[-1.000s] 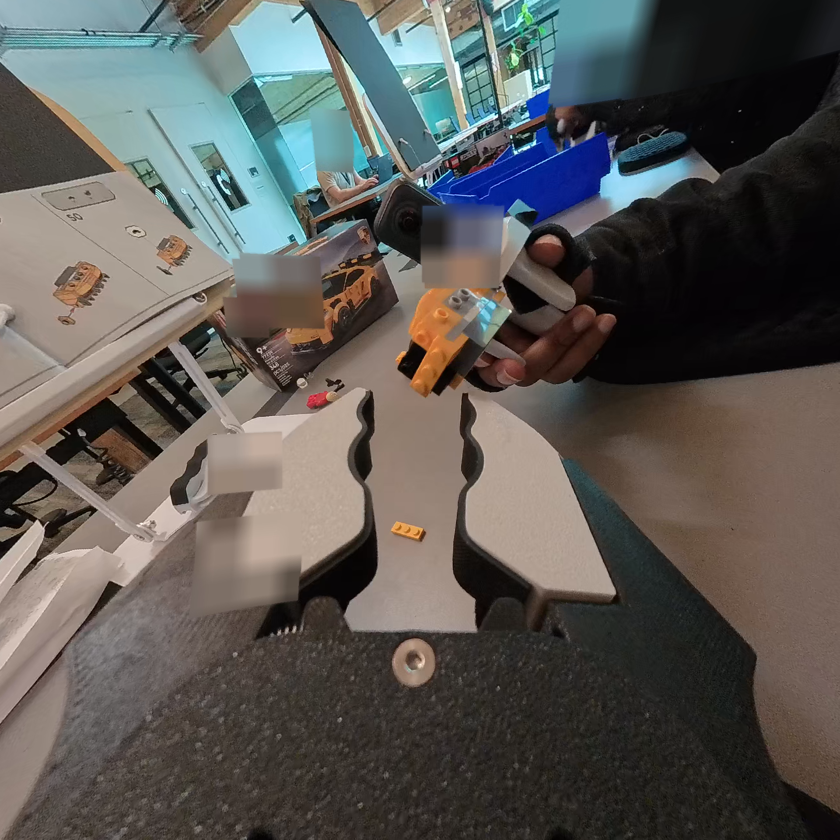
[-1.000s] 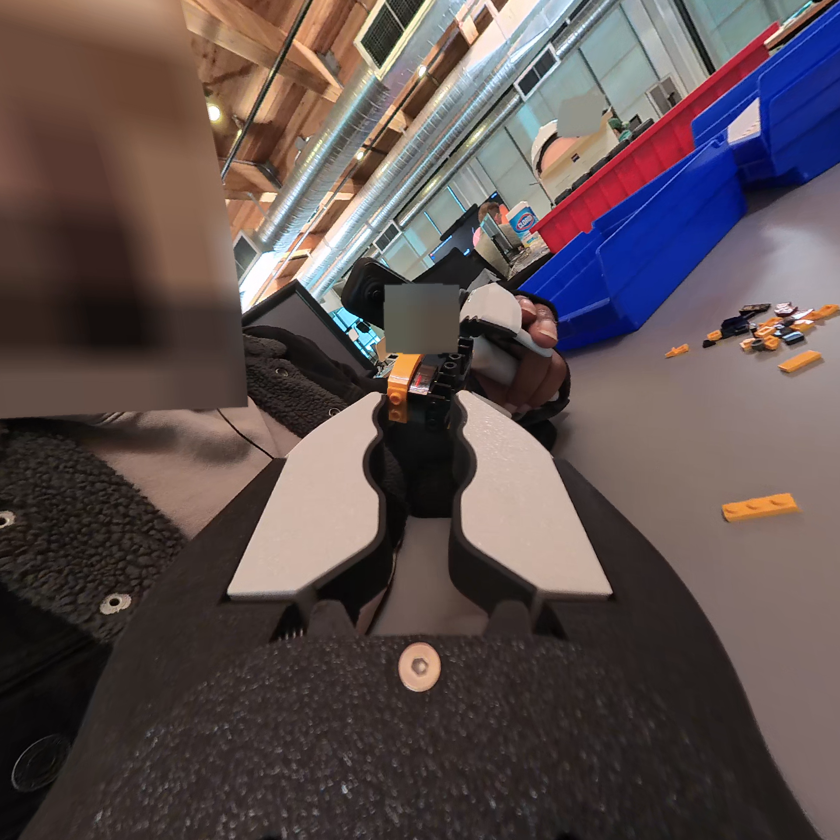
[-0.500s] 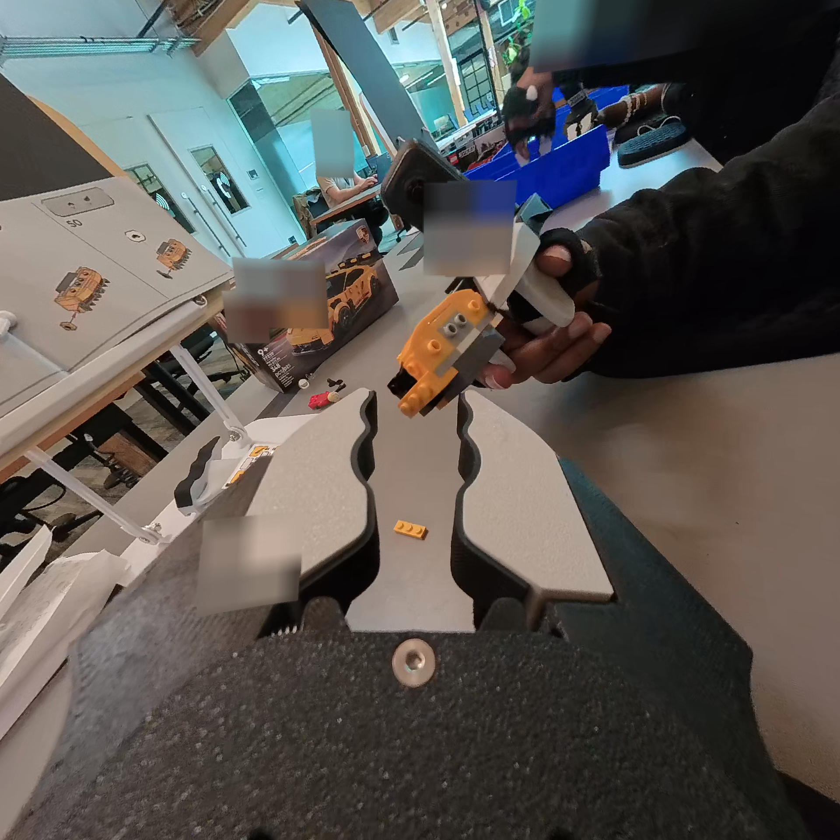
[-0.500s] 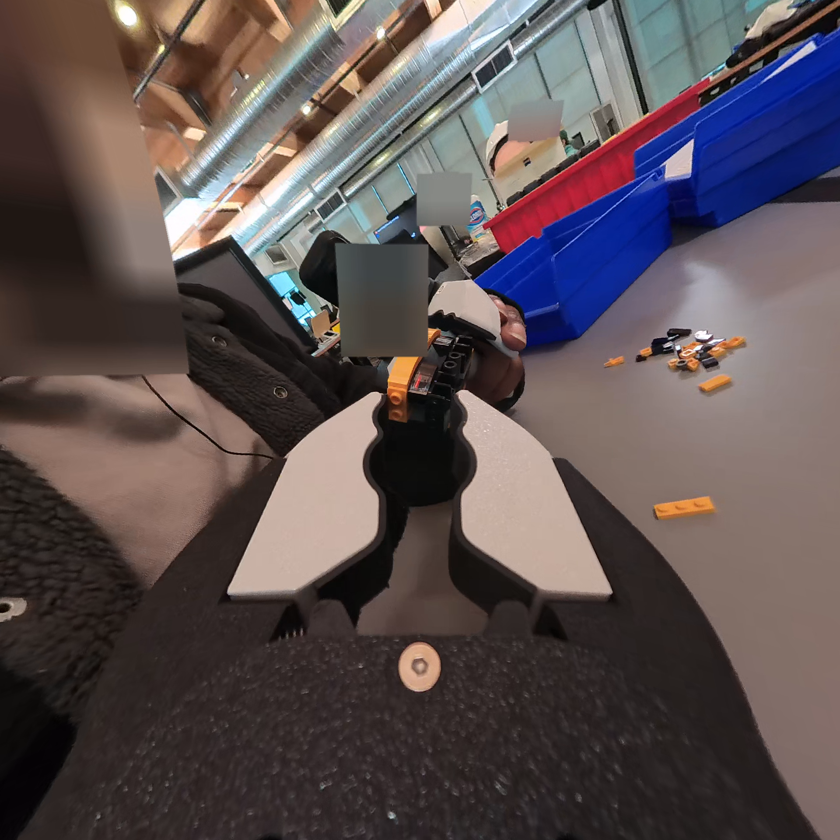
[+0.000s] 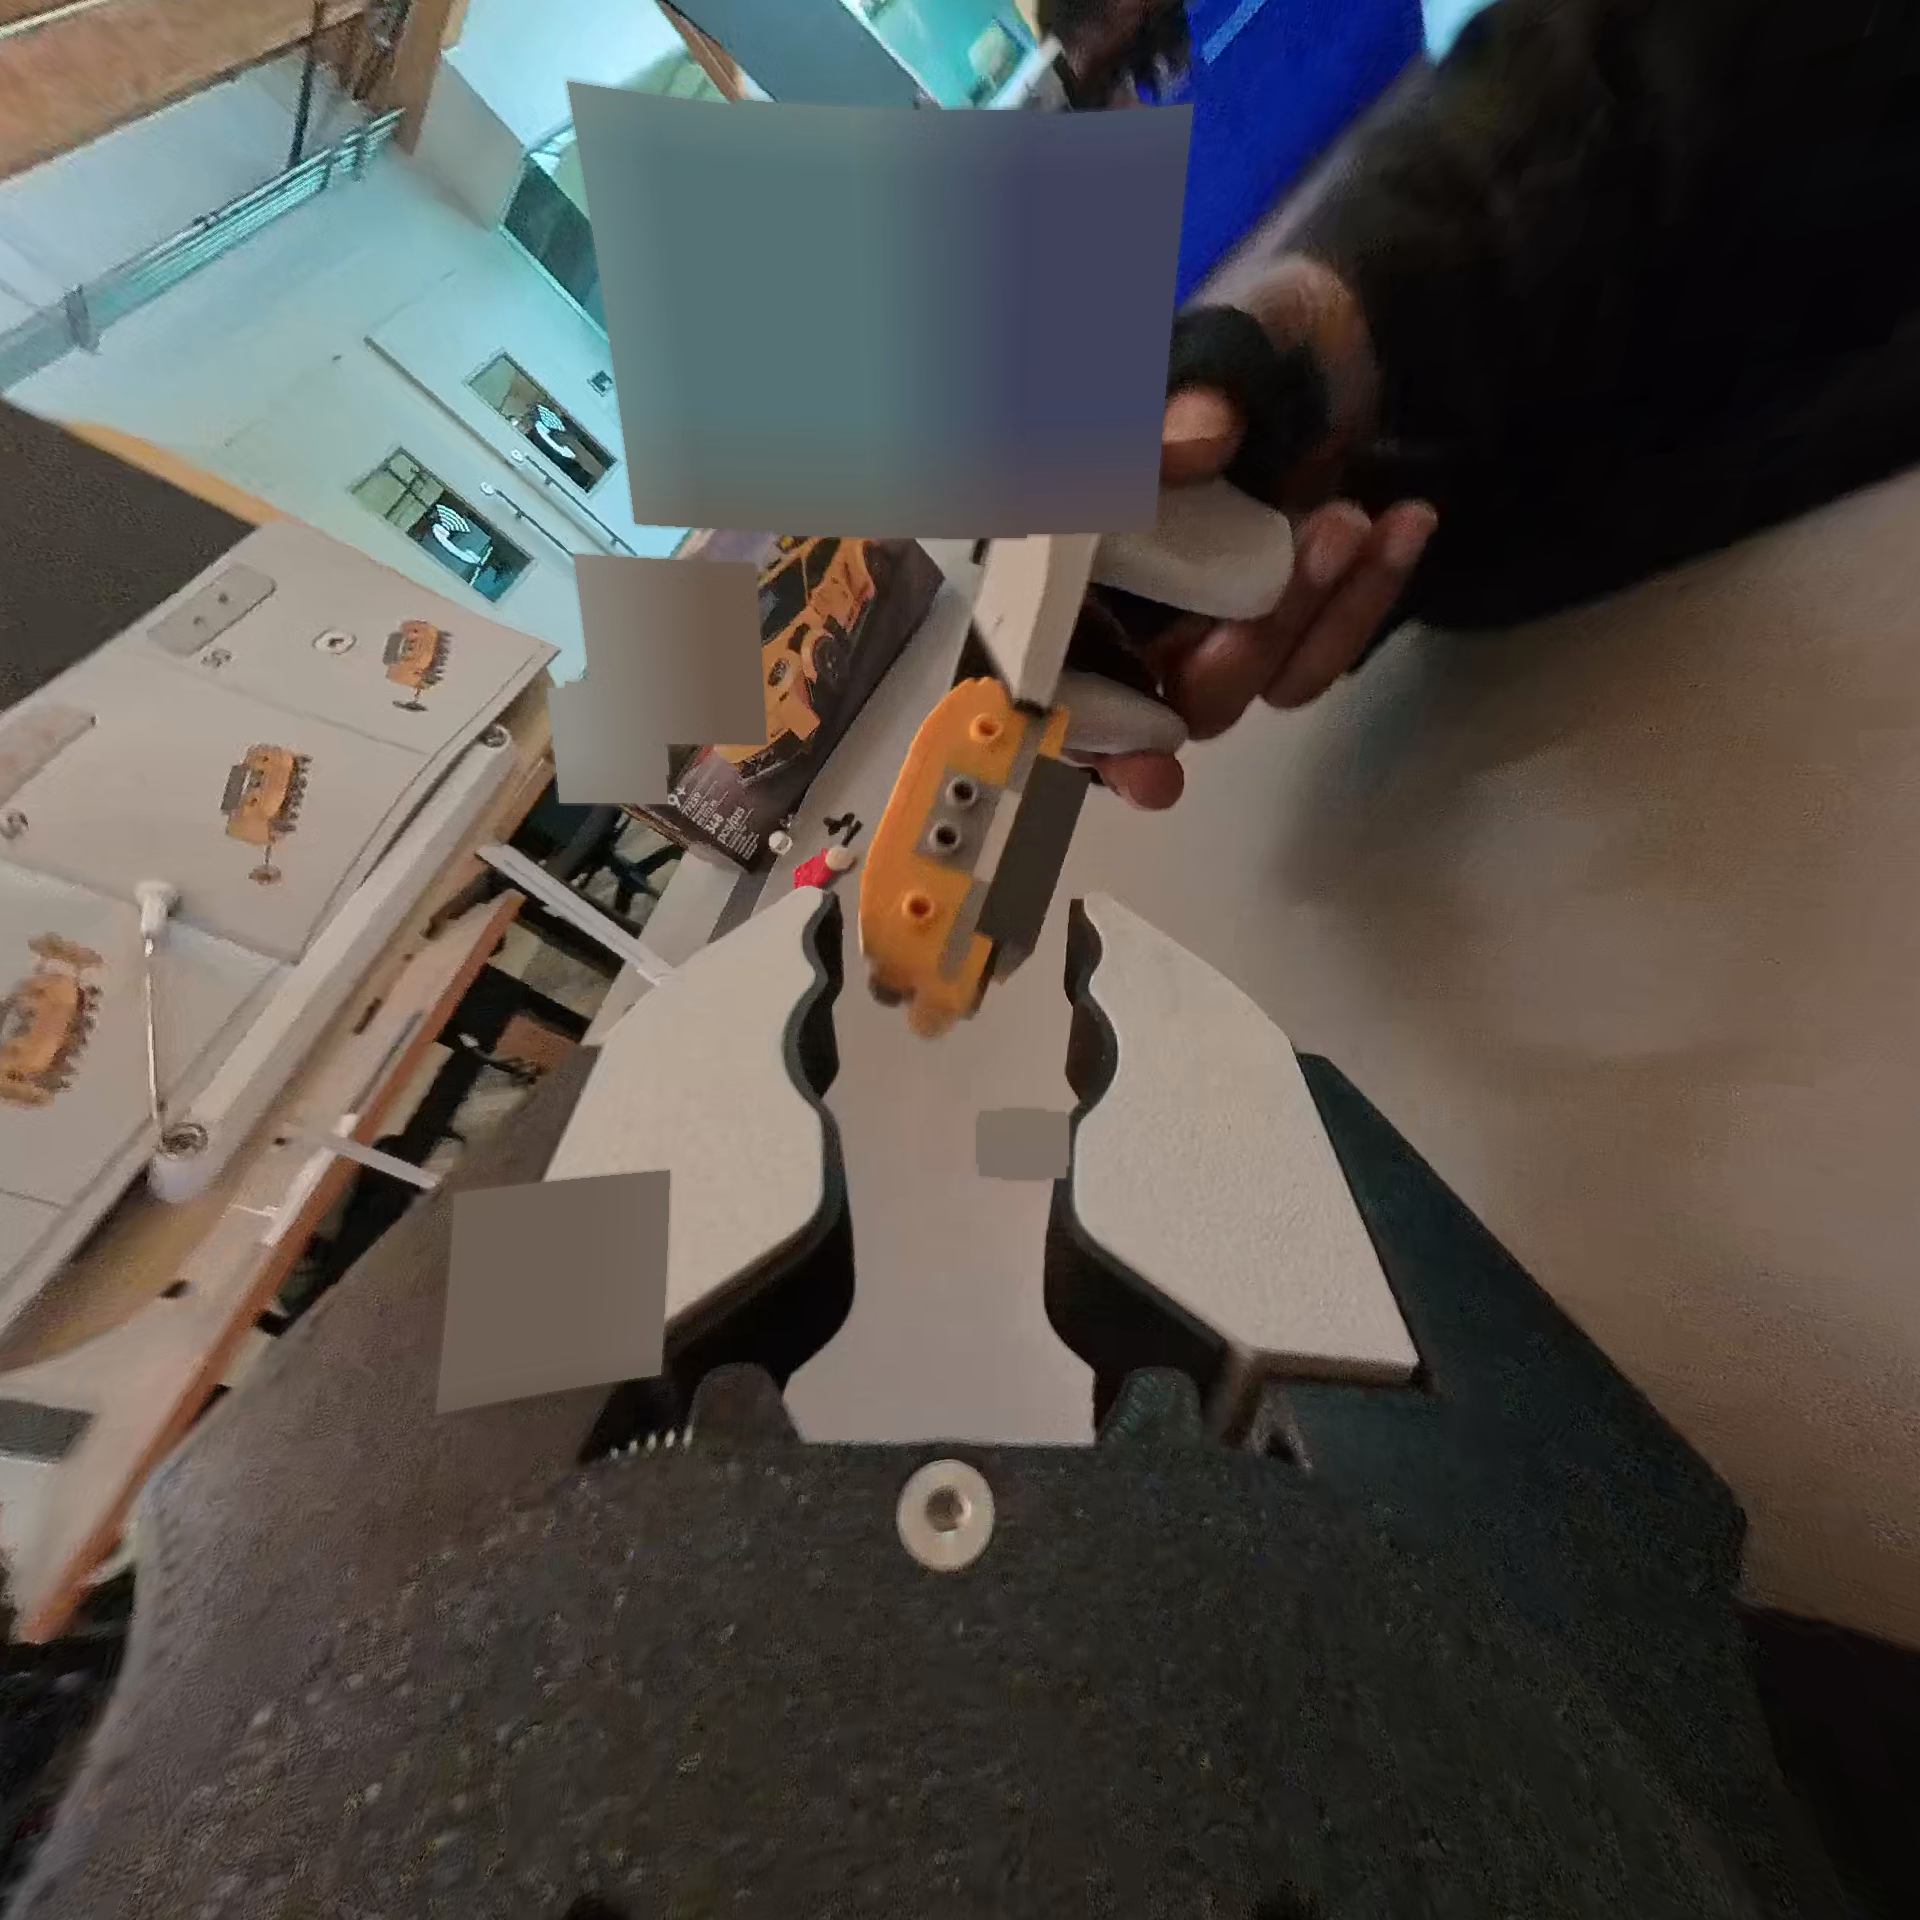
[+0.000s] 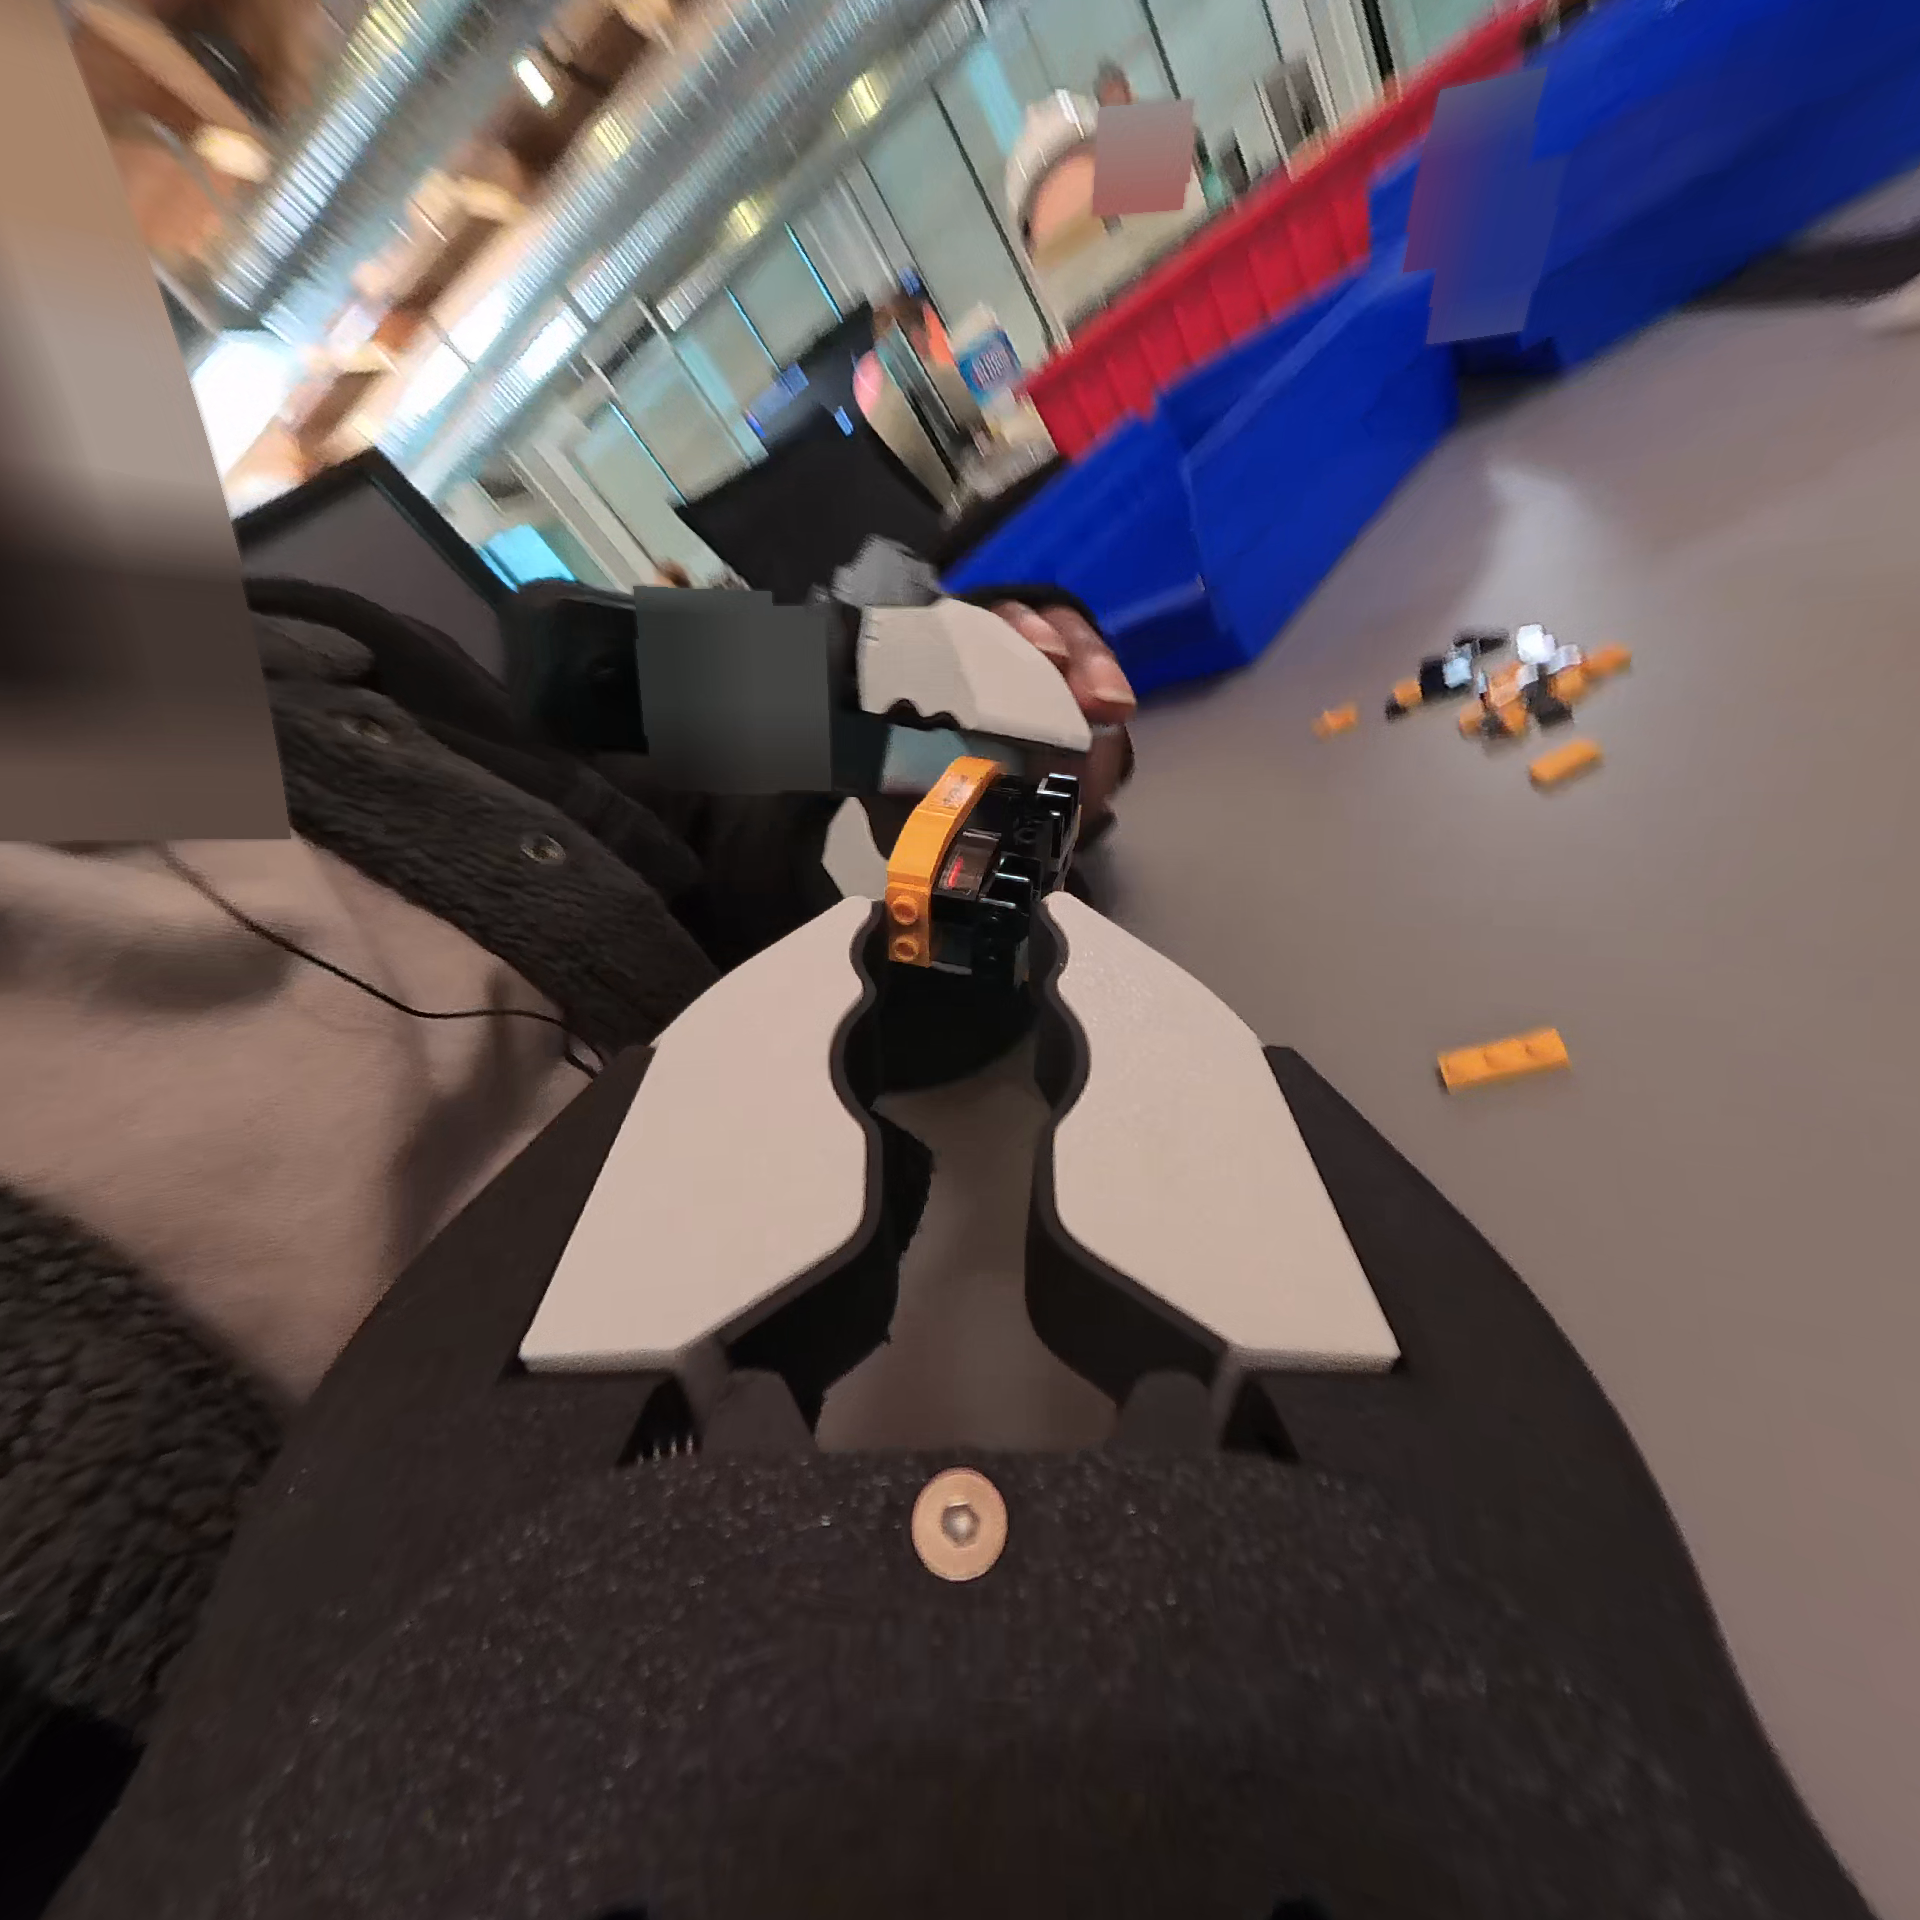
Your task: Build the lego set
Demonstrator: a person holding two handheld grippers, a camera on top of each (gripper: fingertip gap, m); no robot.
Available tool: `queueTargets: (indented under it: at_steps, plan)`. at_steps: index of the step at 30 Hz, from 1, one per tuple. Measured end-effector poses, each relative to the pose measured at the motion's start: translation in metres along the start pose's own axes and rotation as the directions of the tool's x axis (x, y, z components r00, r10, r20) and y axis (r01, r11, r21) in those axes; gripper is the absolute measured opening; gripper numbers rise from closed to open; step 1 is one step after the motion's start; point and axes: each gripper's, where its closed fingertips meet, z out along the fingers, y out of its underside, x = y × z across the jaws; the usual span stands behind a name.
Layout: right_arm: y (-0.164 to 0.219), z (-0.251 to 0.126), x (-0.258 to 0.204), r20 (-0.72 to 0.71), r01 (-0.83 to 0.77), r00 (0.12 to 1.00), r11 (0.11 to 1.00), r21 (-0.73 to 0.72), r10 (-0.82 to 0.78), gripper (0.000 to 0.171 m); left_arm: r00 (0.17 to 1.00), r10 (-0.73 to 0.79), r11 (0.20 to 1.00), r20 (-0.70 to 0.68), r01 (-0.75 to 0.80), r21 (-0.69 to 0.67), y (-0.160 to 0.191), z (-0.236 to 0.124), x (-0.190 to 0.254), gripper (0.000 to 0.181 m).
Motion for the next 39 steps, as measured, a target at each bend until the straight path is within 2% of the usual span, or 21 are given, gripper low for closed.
queueTargets:
  at_steps: [4,10,14,17,19,21,24,26,29,30,32,35,39]
  plan:
    - [0.014,0.008,0.009,-0.067,-0.038,0.997,0.995,-0.087,0.032,0.025,0.992,0.118,0.991,-0.04,-0.12,-0.06,0.009,0.004,0.013,0.034]
    - [0.014,0.009,0.014,-0.129,-0.053,0.991,0.994,-0.093,0.041,0.025,0.997,0.048,0.996,-0.068,-0.053,-0.07,0.015,0.005,0.015,0.034]
    - [0.021,0.008,0.029,-0.26,-0.203,0.951,0.972,-0.122,0.166,0.025,0.984,0.168,0.972,-0.062,-0.176,-0.156,0.027,0.009,0.018,0.033]
    - [0.031,0.006,0.039,-0.391,-0.242,0.907,0.954,-0.178,0.158,0.025,0.961,0.262,0.932,-0.088,-0.276,-0.235,0.036,0.013,0.026,0.034]
    - [0.033,0.007,0.043,-0.438,-0.234,0.89,0.953,-0.192,0.13,0.025,0.962,0.259,0.923,-0.086,-0.272,-0.271,0.041,0.014,0.026,0.033]
    - [0.025,0.008,0.041,-0.429,-0.205,0.895,0.966,-0.159,0.12,0.025,0.985,0.159,0.955,-0.069,-0.171,-0.243,0.037,0.014,0.022,0.033]
    - [0.004,0.001,0.035,-0.383,-0.128,0.92,0.988,-0.09,0.085,0.035,0.981,-0.163,0.977,-0.104,0.145,-0.155,0.028,0.012,0.018,0.032]
    - [-0.005,-0.006,0.028,-0.35,-0.056,0.937,0.993,-0.102,0.017,0.036,0.903,-0.382,0.923,-0.195,0.364,-0.122,0.023,0.009,0.02,0.032]
    - [0.004,-0.011,0.023,-0.317,0.034,0.942,0.971,-0.236,-0.11,0.032,0.706,-0.616,0.785,-0.351,0.588,-0.195,0.022,0.005,0.033,0.032]
    - [0.013,-0.009,0.023,-0.303,0.039,0.944,0.954,-0.296,-0.133,0.033,0.668,-0.644,0.76,-0.373,0.614,-0.211,0.023,0.004,0.035,0.032]
    - [0.026,0.0,0.019,-0.251,0.063,0.954,0.927,-0.368,-0.165,0.034,0.653,-0.655,0.746,-0.38,0.638,-0.189,0.02,0.004,0.033,0.032]
    - [0.032,0.013,0.018,-0.195,0.125,0.958,0.916,-0.381,-0.211,0.028,0.632,-0.642,0.737,-0.433,0.665,-0.122,0.007,0.0,0.031,0.032]
    - [0.037,0.013,0.016,-0.155,0.152,0.957,0.882,-0.446,-0.244,0.025,0.626,-0.633,0.746,-0.456,0.651,-0.142,0.009,-0.001,0.037,0.032]
